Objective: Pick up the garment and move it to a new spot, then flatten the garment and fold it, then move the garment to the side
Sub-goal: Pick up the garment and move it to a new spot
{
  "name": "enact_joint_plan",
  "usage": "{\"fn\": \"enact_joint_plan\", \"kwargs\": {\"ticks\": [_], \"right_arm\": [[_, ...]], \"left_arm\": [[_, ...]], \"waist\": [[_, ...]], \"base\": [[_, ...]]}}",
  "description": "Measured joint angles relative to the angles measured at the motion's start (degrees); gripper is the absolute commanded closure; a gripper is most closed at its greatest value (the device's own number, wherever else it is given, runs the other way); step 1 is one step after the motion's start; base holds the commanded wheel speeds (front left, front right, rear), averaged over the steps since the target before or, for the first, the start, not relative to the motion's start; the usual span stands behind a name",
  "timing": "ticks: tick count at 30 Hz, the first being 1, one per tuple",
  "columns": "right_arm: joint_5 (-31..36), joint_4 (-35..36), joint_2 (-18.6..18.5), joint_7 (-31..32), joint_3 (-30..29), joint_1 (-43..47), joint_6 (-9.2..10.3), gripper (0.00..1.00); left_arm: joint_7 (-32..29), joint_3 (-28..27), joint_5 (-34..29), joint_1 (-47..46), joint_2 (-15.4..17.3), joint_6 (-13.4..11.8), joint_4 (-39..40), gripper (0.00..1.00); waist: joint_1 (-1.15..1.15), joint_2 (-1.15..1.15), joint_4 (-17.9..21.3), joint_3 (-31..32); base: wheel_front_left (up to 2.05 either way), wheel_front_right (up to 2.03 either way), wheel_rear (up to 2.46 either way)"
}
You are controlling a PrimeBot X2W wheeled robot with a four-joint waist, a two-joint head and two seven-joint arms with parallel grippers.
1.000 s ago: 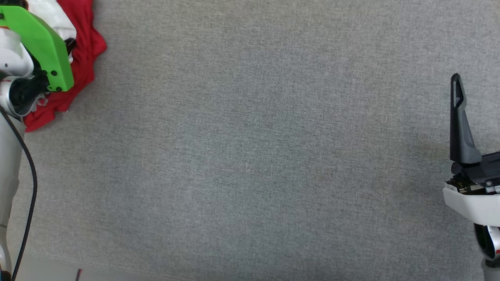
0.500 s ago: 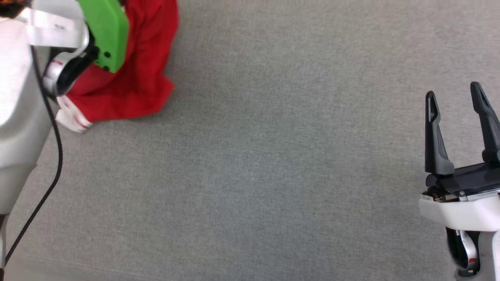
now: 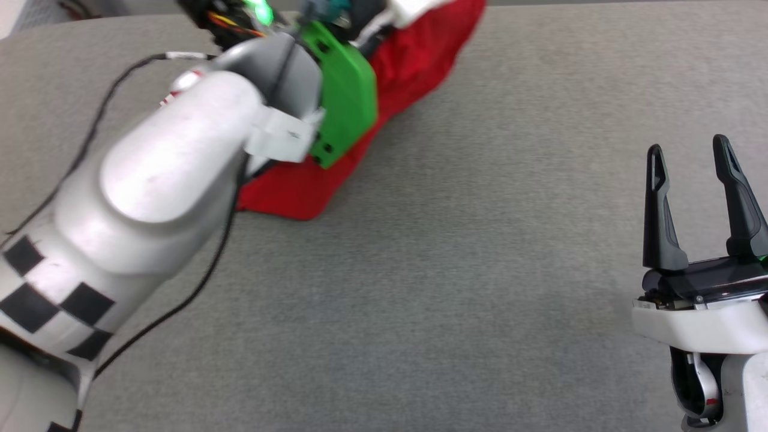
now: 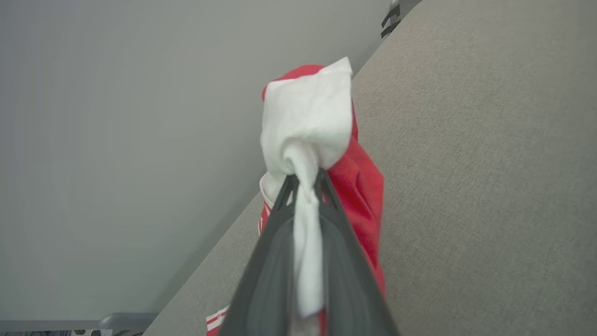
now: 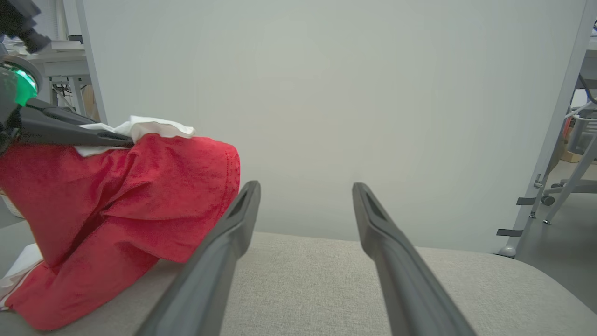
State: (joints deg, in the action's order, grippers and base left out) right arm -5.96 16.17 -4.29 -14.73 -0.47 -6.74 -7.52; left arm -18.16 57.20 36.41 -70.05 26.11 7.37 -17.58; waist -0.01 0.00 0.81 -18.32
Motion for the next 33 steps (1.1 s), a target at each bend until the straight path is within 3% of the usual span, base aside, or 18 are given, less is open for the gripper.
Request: {"fn": "enact_joint_plan", "kwargs": {"ticks": [9, 16, 22, 29, 30, 31, 32, 33], "right_arm": [[-1.0, -0.2, 0.9, 0.0, -0.9, 0.0, 0.0, 0.0], [-3.0, -0.3, 1.3, 0.0, -1.4, -0.1, 0.0, 0.0], [-4.6, -0.9, 1.3, 0.0, -1.5, -0.9, 0.0, 0.0], [-5.5, -1.4, 1.3, 0.0, -1.7, -1.6, 0.0, 0.0], [-5.5, -1.5, 1.3, 0.0, -1.8, -1.6, 0.0, 0.0], [-5.6, -1.6, 1.3, 0.0, -1.9, -1.6, 0.0, 0.0], [-5.6, -1.8, 1.3, 0.0, -2.0, -1.6, 0.0, 0.0], [-5.6, -1.9, 1.3, 0.0, -2.1, -1.6, 0.0, 0.0]], "left_arm": [[4.8, 13.0, 2.5, -2.8, -10.8, 0.0, -2.7, 1.0], [5.5, 15.9, 1.9, 0.6, -19.5, 0.0, -7.2, 1.0], [-1.9, 16.3, -5.1, 14.6, -22.1, 0.0, -5.4, 1.0], [-4.6, 16.3, -7.6, 23.1, -22.6, 0.0, -5.4, 1.0], [-4.3, 16.2, -7.5, 23.7, -22.6, 0.0, -5.7, 0.75], [-3.8, 16.2, -7.3, 24.0, -22.6, 0.0, -5.7, 0.22], [-2.7, 16.2, -7.2, 24.1, -22.7, 0.0, -5.9, 0.0], [-1.3, 16.3, -7.2, 24.0, -22.7, 0.0, -5.8, 0.0]], "waist": [[0.0, 0.0, 8.0, 0.1], [0.0, 0.0, 12.3, -1.5], [0.0, 0.0, 14.5, -3.8], [0.0, 0.0, 15.8, -5.6], [0.0, 0.0, 15.8, -5.6], [0.0, 0.0, 15.7, -5.6], [0.0, 0.0, 15.5, -5.6], [0.0, 0.0, 15.3, -5.4]], "base": [[0.0, 0.0, 0.0], [0.0, 0.0, 0.0], [0.0, 0.0, 0.0], [0.0, 0.0, 0.0], [0.0, 0.0, 0.0], [0.0, 0.0, 0.0], [0.0, 0.0, 0.0], [0.0, 0.0, 0.0]]}}
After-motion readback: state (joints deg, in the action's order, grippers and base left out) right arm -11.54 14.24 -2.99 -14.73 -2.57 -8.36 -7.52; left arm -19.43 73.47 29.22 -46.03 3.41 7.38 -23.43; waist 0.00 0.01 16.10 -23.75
